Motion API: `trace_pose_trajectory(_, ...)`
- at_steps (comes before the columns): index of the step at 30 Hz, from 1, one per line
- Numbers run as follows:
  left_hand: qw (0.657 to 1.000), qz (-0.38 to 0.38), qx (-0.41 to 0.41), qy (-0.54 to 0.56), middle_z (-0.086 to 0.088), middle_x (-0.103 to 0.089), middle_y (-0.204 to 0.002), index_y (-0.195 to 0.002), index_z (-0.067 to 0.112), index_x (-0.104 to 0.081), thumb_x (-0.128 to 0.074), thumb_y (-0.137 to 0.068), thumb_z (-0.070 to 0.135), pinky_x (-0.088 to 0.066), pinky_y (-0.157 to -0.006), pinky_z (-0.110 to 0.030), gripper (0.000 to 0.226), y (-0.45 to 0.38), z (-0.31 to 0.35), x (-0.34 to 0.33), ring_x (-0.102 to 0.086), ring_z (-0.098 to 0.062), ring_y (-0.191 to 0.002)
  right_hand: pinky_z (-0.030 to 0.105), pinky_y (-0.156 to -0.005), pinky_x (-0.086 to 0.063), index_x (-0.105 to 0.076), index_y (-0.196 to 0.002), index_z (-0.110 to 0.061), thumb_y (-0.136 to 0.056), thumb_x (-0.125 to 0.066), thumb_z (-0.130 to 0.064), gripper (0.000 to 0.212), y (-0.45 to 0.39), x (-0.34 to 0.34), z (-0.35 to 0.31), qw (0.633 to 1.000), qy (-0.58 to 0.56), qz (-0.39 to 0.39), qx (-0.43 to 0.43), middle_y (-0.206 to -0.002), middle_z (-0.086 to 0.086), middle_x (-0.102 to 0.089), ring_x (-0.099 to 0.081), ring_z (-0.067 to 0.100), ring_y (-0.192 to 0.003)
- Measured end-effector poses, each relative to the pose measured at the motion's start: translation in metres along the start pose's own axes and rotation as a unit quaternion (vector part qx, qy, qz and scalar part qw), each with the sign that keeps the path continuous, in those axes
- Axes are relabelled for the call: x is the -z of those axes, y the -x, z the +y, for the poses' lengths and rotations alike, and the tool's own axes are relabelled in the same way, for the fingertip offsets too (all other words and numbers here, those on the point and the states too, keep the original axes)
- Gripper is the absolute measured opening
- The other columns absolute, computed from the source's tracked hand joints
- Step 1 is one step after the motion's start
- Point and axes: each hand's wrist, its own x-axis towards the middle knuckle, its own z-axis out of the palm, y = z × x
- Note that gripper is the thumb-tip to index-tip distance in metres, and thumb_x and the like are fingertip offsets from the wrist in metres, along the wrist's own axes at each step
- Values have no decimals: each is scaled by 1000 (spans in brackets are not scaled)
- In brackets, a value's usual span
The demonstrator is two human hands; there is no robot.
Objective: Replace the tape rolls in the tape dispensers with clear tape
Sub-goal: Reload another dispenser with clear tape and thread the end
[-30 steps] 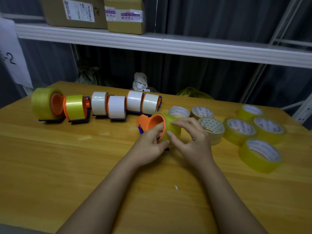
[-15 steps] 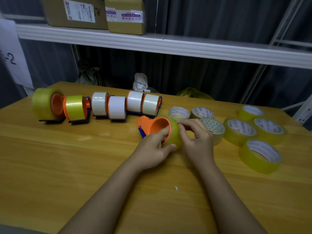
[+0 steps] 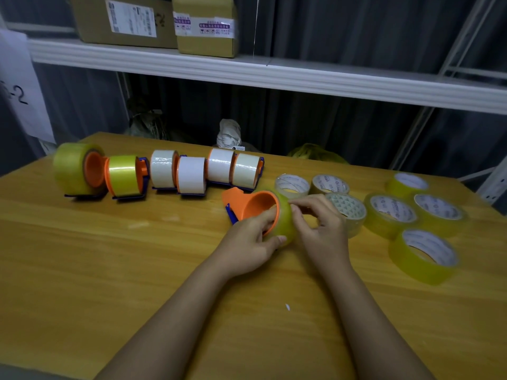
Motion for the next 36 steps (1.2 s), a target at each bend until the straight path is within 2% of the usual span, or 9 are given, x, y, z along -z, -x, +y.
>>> trace_pose_trajectory(5,1000,8,-4,19,9,-67,-112,-128,32,-52,-59,-86,26,-50,-92,-46,43,-2,0,1,-62,-8,-106,28,-79,-54,-71,-100,-7,-87,-61,-14,17,3,1,-5,999,0,16,40,-96,-1,-68,-63,8,-92)
trace_pose_trajectory(9,999,36,-9,19,-15,-66,-102,-123,35,-52,-55,-84,34,-50,-81,-58,39,-6,-3,-4,-63,-34,-95,27,-86,-52,-74,-99,-8,-84,-67,-21,21,6,1,-11,996,18,-6,82,-104,3,-70,-65,12,-99)
trace_pose_trajectory(11,999,45,-8,11,-20,-64,-101,-124,35,-50,-53,-83,37,-49,-78,-60,41,-7,-7,-6,-62,-38,-93,29,-86,-53,-75,-99,-8,-85,-68,-21,20,7,0,-11,996,23,-4,87,-107,3,-70,-66,13,-101)
trace_pose_trajectory(15,999,45,9,17,2,-65,-110,-129,27,-50,-56,-84,33,-49,-90,-50,46,-7,-5,-5,-61,-15,-105,29,-84,-54,-76,-94,-7,-86,-68,-16,14,7,-2,-10,996,4,-2,88,-104,3,-71,-67,13,-98)
trace_pose_trajectory(17,999,44,10,18,5,-65,-112,-131,26,-49,-57,-84,33,-49,-91,-48,48,-7,-4,-6,-61,-12,-105,25,-85,-53,-76,-92,-7,-84,-70,-12,11,6,0,-9,997,3,-2,80,-103,3,-71,-67,11,-97)
trace_pose_trajectory(23,998,57,3,16,-8,-65,-108,-126,38,-46,-55,-83,34,-48,-86,-57,44,-7,-4,-7,-61,-34,-102,27,-87,-52,-74,-93,-7,-89,-61,-19,18,7,-4,-13,997,25,-8,79,-103,3,-71,-65,12,-99)
trace_pose_trajectory(28,999,48,-3,17,-12,-64,-107,-123,45,-46,-55,-83,33,-49,-84,-58,42,-6,-3,-7,-61,-35,-99,26,-82,-49,-67,-89,-5,-90,-55,-20,19,4,-6,-12,998,28,-16,58,-97,3,-66,-60,12,-94)
trace_pose_trajectory(30,999,44,-2,20,-5,-65,-111,-126,43,-46,-55,-84,35,-48,-87,-56,44,-7,-2,-7,-61,-33,-102,23,-79,-48,-65,-89,-5,-90,-54,-19,19,3,-7,-10,999,6,-9,31,-94,1,-63,-58,9,-92)
trace_pose_trajectory(36,998,38,-7,49,13,-62,-122,-135,30,-46,-59,-91,18,-47,-99,-41,48,-5,-1,-5,-59,-4,-111,12,-80,-43,-65,-90,-9,-89,-58,-9,6,2,-6,-12,998,-54,-4,-44,-93,-1,-60,-56,2,-91)
